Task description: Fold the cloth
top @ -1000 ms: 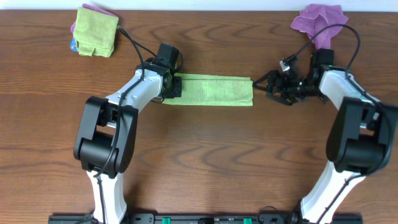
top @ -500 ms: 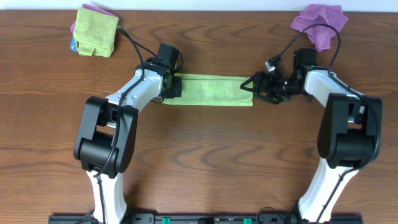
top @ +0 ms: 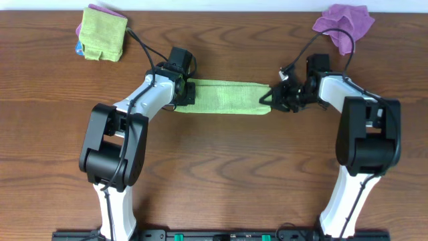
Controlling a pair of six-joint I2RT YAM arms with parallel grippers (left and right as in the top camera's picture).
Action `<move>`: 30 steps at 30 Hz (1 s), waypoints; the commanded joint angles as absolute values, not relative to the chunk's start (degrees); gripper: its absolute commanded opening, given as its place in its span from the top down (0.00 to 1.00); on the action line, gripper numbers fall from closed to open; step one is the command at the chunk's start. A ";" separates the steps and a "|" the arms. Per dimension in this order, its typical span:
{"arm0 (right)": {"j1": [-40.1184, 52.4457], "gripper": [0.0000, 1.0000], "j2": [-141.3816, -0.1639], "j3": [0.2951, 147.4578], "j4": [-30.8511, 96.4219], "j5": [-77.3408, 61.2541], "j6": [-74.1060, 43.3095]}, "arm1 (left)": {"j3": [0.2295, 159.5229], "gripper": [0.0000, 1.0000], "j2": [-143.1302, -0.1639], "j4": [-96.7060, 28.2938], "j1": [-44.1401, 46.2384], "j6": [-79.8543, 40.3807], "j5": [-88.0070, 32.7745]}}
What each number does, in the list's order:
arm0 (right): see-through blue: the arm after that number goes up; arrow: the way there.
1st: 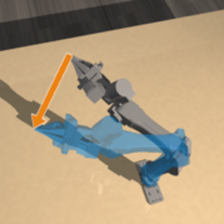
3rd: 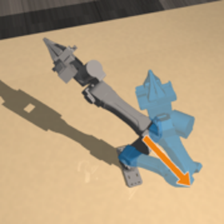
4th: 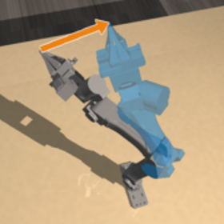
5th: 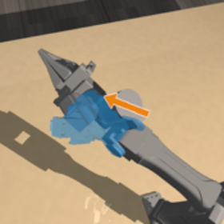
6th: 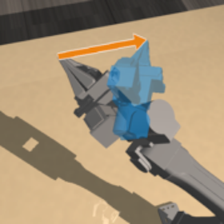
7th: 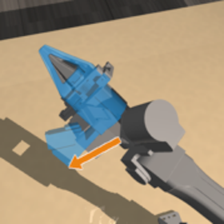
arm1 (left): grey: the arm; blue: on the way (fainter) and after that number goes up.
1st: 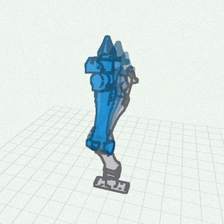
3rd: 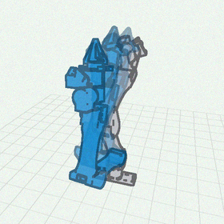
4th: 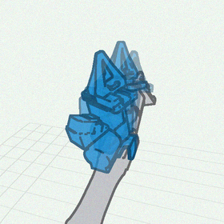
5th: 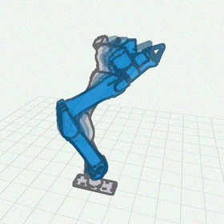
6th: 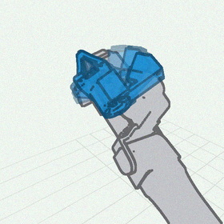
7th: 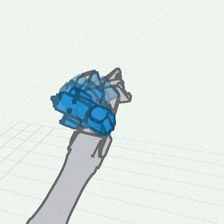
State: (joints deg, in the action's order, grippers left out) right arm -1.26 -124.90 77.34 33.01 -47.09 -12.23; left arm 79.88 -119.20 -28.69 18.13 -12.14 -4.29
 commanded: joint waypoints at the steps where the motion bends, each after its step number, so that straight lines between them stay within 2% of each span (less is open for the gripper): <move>1: -0.71 0.98 -125.58 80.62 34.30 -46.48 -12.45 | 79.22 0.94 -121.49 -30.26 18.04 -12.03 -6.11; 11: -0.58 0.99 -125.45 93.34 49.69 -36.16 -11.70 | 83.70 0.94 -119.09 -31.11 17.93 -12.78 -9.56; 19: 1.63 0.98 -125.45 102.19 58.87 -25.58 -11.81 | 92.53 0.94 -108.36 -35.09 17.10 -12.62 -7.09; 25: 7.16 0.98 -125.45 108.99 62.83 -15.59 -14.17 | 92.75 0.94 -96.60 -41.41 10.50 -12.69 -6.33; 30: 14.48 0.99 -125.45 111.81 63.92 -4.75 -15.84 | 92.75 0.94 -85.97 -45.17 2.72 -12.64 -12.49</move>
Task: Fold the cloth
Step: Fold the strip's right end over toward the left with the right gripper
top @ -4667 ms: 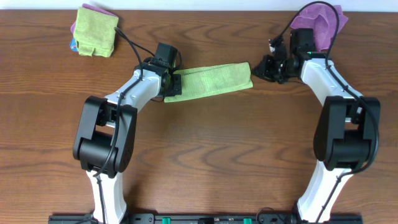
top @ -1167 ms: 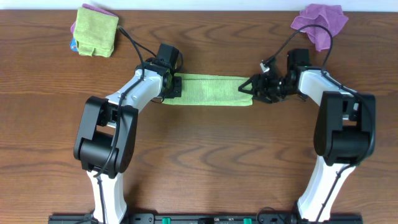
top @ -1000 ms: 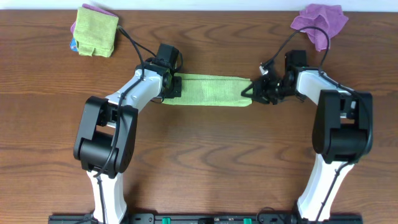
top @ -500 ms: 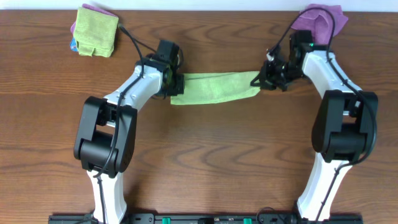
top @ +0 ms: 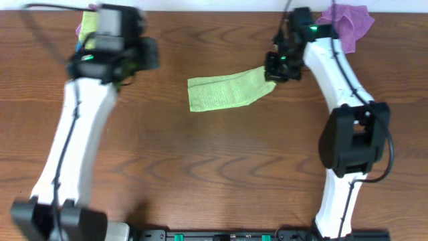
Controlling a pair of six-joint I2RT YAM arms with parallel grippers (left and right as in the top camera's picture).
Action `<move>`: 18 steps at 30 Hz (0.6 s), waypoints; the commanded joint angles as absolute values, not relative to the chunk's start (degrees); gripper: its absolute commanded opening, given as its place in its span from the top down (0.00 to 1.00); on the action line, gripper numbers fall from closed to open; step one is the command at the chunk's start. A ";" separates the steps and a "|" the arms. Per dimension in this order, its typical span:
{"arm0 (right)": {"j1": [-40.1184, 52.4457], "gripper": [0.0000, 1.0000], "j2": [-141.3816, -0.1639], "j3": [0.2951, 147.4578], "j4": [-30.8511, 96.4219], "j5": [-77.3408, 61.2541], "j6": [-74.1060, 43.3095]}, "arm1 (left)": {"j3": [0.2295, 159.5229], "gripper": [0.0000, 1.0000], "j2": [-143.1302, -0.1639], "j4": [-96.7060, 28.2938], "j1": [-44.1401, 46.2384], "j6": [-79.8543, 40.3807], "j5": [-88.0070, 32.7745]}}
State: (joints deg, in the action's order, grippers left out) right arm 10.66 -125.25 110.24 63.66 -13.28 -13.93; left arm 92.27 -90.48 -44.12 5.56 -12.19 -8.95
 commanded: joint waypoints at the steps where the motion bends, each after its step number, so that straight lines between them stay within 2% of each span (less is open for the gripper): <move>1: 15.94 0.99 -125.45 111.81 63.72 -3.20 -15.90 | 92.75 0.94 -84.18 -45.69 1.52 -12.64 -13.26; 10: 29.19 0.99 -125.67 111.81 58.94 9.72 -16.53 | 92.75 0.94 -72.69 -53.19 -2.13 -11.73 -13.85; 18: 33.82 0.99 -128.68 111.79 55.68 10.04 -12.78 | 92.75 0.94 -69.63 -58.74 -2.13 -10.55 -16.27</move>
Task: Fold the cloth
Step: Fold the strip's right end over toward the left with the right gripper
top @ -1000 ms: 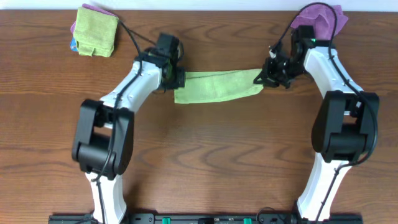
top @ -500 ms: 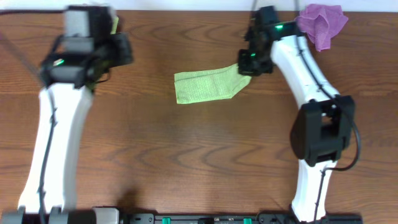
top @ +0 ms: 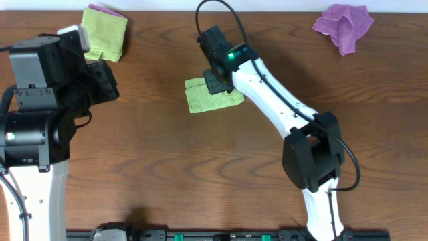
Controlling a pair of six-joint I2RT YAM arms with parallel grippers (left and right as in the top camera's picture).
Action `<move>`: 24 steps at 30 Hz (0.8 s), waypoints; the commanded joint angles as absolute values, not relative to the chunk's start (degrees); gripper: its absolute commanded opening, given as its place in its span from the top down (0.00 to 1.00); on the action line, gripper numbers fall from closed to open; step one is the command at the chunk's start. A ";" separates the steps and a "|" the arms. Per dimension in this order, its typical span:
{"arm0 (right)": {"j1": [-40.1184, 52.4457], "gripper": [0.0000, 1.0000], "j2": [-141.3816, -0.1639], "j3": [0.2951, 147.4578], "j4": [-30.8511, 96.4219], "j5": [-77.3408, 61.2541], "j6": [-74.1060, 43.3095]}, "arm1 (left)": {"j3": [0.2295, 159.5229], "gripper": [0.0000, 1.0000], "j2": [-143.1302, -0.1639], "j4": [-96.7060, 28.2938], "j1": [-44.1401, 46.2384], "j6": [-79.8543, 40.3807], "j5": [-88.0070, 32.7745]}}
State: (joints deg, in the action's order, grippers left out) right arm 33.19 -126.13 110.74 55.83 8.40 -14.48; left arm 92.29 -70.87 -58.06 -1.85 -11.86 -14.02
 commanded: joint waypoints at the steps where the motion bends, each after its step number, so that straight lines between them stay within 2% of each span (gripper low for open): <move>1: 34.22 0.99 -129.54 111.79 55.70 9.96 -12.78 | 92.75 0.94 -69.43 -59.07 -2.13 -10.24 -16.82; 23: 38.61 0.99 -131.39 111.74 52.84 6.61 -10.48 | 92.75 0.94 -65.87 -59.86 -2.13 -9.15 -16.75; 24: 38.68 0.96 -131.39 111.74 52.73 6.55 -10.50 | 92.75 0.94 -65.87 -59.86 -2.13 -9.04 -16.75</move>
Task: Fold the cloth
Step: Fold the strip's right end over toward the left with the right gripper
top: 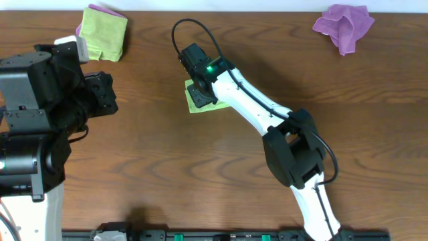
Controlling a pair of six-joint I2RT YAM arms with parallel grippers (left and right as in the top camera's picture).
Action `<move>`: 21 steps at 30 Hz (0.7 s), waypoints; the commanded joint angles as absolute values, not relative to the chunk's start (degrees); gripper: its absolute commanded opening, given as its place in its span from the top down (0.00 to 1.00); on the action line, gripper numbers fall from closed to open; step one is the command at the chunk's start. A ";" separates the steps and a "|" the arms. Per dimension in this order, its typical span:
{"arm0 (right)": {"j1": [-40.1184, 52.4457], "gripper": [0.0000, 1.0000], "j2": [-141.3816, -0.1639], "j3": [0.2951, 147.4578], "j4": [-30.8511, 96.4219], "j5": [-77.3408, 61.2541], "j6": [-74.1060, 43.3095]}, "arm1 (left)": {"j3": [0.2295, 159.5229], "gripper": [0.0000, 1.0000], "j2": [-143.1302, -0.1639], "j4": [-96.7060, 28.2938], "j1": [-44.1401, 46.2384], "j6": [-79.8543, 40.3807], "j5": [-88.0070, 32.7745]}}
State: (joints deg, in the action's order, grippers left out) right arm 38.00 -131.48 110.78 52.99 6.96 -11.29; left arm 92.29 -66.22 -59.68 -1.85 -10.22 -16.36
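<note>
The green cloth (193,106) lies left of the table's middle as a small doubled-up patch, mostly hidden under my right arm. My right gripper (202,94) reaches far across to the left and sits low over the cloth's left part, shut on its carried end as far as the overhead view shows. Its fingers are hidden by the wrist. My left arm is lifted high toward the camera at the left. Its gripper (107,94) is well clear of the cloth, with its fingers apart and nothing between them.
A folded yellow-green cloth on a small stack (105,33) sits at the back left. A crumpled purple cloth (344,23) lies at the back right. My right arm's long white link (254,110) spans the table's middle.
My right gripper has moved a little further left and forward over the cloth, so less green shows. The left arm has stayed raised at the left.
Both grippers first held the ends of the long green strip. Then the left one had let go and lifted away while the right had raised its end. The right gripper then stood over the cloth's left half, and now the cloth is doubled over.
</note>
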 commanded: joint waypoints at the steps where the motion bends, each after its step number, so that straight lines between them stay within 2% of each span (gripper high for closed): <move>1: 38.72 0.83 -131.39 111.74 52.64 6.04 -10.50 | 92.75 0.94 -65.87 -59.86 -2.13 -8.95 -16.73; 2: 38.79 0.65 -131.39 111.74 52.42 4.84 -10.48 | 92.75 0.94 -65.87 -59.86 -2.13 -8.95 -16.56; 6: 39.18 0.53 -131.39 111.77 49.54 -7.44 -10.52 | 92.75 0.94 -65.87 -59.59 -2.28 -8.91 -15.97; 9: 39.18 0.48 -131.37 111.77 47.72 -14.00 -10.61 | 92.75 0.94 -65.87 -59.42 -2.28 -8.69 -15.86; 14: 37.45 0.50 -130.39 115.44 51.68 -13.67 -10.59 | 92.71 0.94 -65.91 -59.55 -2.28 -7.66 -11.86; 19: 34.54 0.39 -128.40 122.63 60.05 -6.59 -10.57 | 90.87 0.94 -66.78 -59.13 -2.35 -7.66 -7.46; 21: 33.06 0.39 -127.22 125.08 63.75 -3.09 -10.35 | 88.88 0.91 -67.90 -58.57 -2.35 -7.70 -7.53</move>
State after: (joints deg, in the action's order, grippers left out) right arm 35.33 -130.65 121.84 61.69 -8.47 -10.68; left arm 91.22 -66.39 -58.87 -1.96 -8.60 -9.96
